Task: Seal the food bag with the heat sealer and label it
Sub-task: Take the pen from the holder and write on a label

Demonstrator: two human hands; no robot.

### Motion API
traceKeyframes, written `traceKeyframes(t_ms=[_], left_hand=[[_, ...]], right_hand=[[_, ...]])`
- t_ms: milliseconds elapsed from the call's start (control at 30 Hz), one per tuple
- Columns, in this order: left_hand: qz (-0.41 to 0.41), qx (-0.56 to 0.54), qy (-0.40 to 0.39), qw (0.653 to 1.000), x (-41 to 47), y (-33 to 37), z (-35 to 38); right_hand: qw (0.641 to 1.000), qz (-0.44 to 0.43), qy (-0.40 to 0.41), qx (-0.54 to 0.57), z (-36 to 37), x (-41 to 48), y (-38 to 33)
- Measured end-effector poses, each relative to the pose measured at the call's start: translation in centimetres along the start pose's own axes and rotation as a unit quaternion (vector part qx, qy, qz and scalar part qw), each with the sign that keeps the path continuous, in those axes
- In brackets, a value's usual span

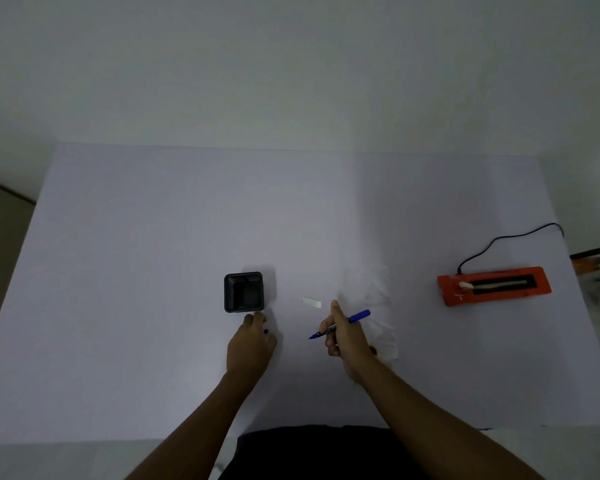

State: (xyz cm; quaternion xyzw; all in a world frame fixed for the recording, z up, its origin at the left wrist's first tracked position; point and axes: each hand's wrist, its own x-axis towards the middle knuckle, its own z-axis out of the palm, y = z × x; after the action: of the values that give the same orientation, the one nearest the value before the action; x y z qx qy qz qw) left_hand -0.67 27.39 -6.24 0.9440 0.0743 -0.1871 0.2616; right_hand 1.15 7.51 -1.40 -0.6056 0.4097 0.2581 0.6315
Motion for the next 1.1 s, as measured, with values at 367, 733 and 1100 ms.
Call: traceKeyframes(t_ms=[367,733,1100], left_hand=[[0.148,-0.037,-0.034,0.988,3.4,6.8,3.2],[0.099,0.023,-0.024,0.994,5.8,8.6,4.5],[0.102,0.054,-0.027,0.993,6.4,8.9,4.3]], right_hand=[[0.999,-0.01,0.041,-0.008,-2.4,0.8,-0.5],[0.999,-0.009,0.04,0.014,-3.7,2.7,-1.3],[0.998,-0.032,0.044,0.04,-2.8,3.5,-1.7]])
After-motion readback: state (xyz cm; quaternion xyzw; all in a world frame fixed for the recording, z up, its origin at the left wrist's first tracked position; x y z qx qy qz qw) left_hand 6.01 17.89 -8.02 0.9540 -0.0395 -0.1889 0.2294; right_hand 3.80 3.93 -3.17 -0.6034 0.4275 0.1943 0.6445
